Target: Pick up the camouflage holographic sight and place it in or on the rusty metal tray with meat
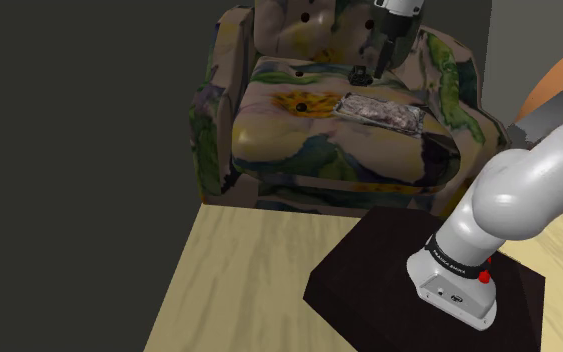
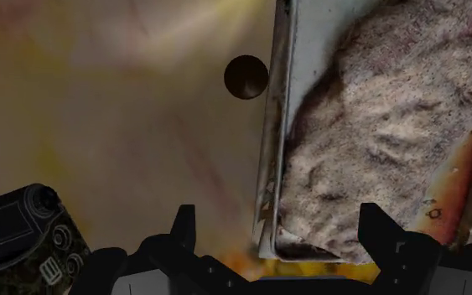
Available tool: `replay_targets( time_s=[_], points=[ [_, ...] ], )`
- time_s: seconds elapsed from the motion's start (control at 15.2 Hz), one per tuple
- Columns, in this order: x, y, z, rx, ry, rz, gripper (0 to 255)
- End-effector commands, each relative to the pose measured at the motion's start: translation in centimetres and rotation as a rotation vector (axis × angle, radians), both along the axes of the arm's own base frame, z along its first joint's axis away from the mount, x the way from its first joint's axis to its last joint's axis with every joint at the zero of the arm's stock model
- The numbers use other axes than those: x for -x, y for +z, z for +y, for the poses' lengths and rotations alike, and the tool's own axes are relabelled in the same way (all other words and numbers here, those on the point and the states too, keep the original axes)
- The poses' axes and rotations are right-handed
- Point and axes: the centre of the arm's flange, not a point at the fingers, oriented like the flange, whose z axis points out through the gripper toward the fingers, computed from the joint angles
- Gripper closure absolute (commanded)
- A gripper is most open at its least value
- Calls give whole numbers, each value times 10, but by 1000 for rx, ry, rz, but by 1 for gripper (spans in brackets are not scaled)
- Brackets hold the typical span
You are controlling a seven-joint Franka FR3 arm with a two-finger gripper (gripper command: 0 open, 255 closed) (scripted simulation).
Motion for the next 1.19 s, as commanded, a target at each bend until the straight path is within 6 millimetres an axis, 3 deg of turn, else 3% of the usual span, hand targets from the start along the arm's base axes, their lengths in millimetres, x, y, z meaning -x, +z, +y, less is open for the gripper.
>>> replay_targets(
  time_s=[0.0,0.79,1.12],
  points=[
    [-17,-3,-26,-3,29,7,0],
    [-123,-21,-153,-35,185,46,0],
    [-130,-43,-160,-37,195,48,0]
  ],
)
